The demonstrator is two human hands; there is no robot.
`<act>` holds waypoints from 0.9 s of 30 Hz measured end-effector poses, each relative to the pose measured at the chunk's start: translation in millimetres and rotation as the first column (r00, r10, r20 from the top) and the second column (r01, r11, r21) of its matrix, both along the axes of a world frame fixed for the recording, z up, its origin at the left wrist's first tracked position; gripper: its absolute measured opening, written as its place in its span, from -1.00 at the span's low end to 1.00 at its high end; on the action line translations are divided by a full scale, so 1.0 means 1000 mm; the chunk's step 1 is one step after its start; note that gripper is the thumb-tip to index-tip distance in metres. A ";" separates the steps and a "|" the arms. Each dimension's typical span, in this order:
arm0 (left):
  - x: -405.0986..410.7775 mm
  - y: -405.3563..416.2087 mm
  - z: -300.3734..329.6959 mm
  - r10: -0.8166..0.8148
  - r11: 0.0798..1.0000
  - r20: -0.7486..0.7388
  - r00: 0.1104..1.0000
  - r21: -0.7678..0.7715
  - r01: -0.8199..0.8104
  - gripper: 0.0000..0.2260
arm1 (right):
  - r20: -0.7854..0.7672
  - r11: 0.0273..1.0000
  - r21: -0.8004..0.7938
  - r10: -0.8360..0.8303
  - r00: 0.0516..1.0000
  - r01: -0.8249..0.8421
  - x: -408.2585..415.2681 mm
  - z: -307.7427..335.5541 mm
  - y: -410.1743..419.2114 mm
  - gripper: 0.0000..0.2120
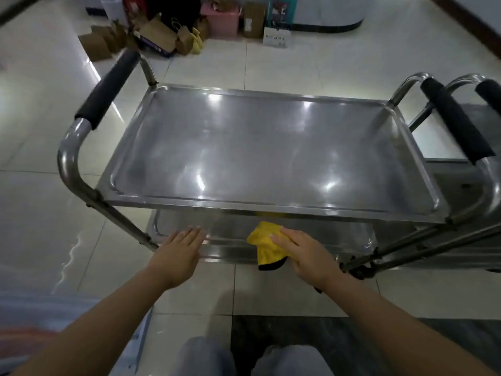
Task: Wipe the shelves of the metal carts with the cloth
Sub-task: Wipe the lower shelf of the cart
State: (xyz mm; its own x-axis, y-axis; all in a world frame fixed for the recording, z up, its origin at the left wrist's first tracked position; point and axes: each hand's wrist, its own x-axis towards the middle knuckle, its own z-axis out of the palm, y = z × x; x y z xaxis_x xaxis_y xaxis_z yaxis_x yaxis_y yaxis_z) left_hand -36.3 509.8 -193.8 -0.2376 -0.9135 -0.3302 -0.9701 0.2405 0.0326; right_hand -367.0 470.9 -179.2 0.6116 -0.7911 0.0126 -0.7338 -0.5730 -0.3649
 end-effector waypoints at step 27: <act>-0.004 -0.128 -0.302 0.093 0.922 -0.072 0.993 -0.370 -0.113 -0.17 | -0.202 0.968 -0.235 -0.140 0.969 0.091 0.003 -0.308 -0.116 -0.47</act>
